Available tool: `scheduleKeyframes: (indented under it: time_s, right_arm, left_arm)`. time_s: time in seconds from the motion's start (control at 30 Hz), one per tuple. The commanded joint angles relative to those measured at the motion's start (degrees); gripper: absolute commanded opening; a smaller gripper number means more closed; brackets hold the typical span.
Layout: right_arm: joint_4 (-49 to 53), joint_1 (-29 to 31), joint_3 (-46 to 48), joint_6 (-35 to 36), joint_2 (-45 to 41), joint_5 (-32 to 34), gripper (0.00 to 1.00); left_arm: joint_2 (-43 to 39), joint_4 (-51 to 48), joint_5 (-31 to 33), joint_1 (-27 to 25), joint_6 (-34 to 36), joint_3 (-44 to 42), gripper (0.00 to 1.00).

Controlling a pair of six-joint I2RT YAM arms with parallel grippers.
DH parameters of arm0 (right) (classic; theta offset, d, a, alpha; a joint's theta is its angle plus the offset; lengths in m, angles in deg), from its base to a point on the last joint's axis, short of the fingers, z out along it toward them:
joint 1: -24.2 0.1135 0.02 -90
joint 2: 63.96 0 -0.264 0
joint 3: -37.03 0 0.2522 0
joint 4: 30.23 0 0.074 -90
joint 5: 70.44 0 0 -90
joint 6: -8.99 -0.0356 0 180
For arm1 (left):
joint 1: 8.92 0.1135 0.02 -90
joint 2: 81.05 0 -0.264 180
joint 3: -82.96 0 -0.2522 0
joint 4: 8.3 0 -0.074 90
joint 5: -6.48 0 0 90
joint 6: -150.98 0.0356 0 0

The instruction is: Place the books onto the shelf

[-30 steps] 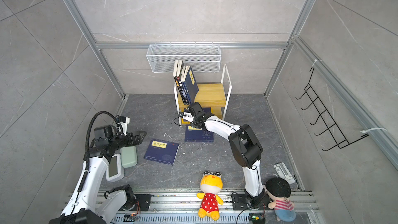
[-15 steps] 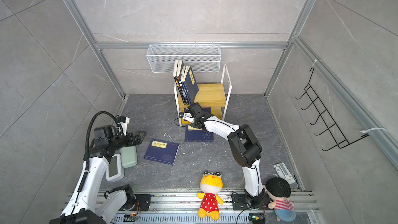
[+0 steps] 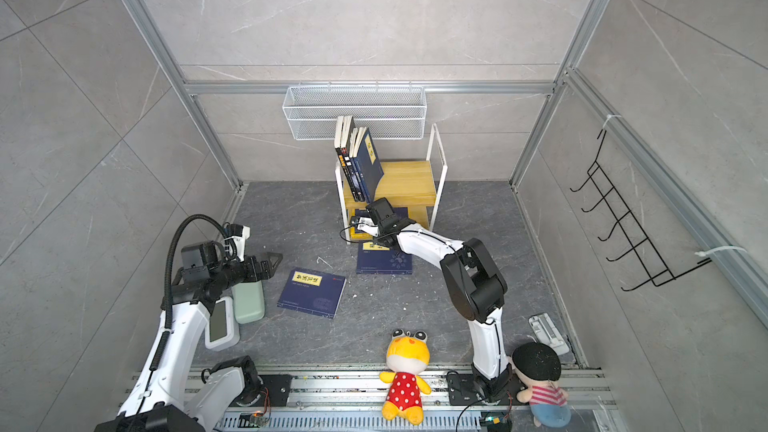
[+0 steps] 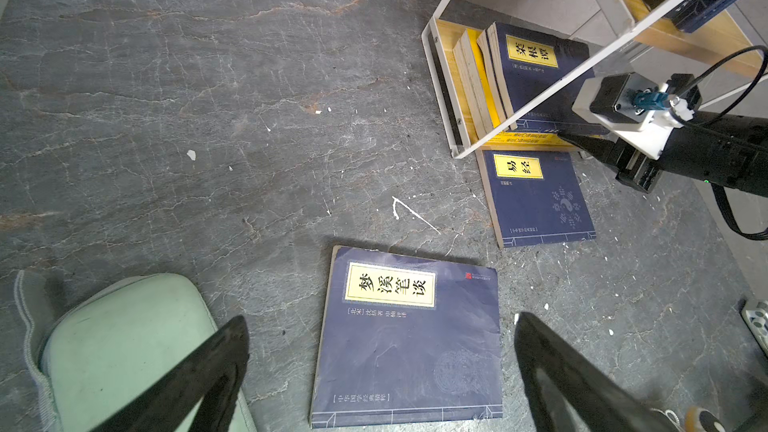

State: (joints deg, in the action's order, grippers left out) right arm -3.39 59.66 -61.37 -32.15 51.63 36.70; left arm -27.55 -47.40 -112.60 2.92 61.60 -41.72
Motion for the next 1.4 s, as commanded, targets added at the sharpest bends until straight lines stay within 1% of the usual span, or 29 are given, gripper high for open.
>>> scheduleKeyframes:
  time_s: [0.0,0.4,0.53,0.63,0.73,0.8,0.9,0.97,1.07,1.13,1.27,1.37]
  right_arm:
    - [0.18,-0.22,-0.96,-0.96,-1.44,-0.05,0.41]
    - [1.84,0.04,-3.11,-3.42,-1.24,-1.83,0.41]
    - [0.98,0.04,-2.41,-3.54,-1.86,-2.55,0.42]
    - [2.56,0.32,-2.85,-3.99,-1.81,-2.32,0.44]
    - [2.44,1.09,-0.59,-3.49,-4.39,-2.29,0.45]
    - [2.51,1.98,1.04,-5.16,-6.95,-2.76,0.46]
    - [3.97,4.23,3.43,-7.61,-11.19,-3.61,0.46]
    - [5.09,6.2,5.2,-9.06,-14.13,-3.45,0.47]
    - [4.15,9.1,9.45,-12.88,-18.34,-3.02,0.48]
    - [2.44,12.22,13.07,-15.68,-21.0,-1.99,0.48]
    - [-0.46,19.37,17.81,-19.71,-23.2,0.7,0.49]
    - [-2.92,23.55,20.25,-23.35,-22.76,2.32,0.49]
  left_arm:
    - [-0.08,0.09,-1.34,0.47,0.26,1.62,1.0]
    - [0.33,0.51,-1.44,0.55,0.32,1.01,1.0]
    - [0.0,1.08,-1.39,0.54,0.34,0.66,1.0]
    - [-0.01,0.33,-1.73,0.64,0.3,0.92,1.0]
    - [0.07,0.46,-1.24,0.56,0.5,0.92,1.0]
    - [-0.08,0.88,-1.71,0.47,0.85,0.46,1.0]
    - [0.88,-0.75,-2.46,0.3,1.51,1.17,0.99]
    - [2.23,-2.41,-2.65,-0.18,3.25,2.24,0.98]
    - [4.67,-4.63,-2.36,-0.57,6.89,3.79,0.95]
    - [6.78,-6.44,-1.56,-0.59,8.4,4.98,0.93]
    - [10.44,-6.39,-1.36,-1.19,9.31,5.09,0.89]
    - [14.04,-6.11,-2.03,-1.89,8.97,5.26,0.85]
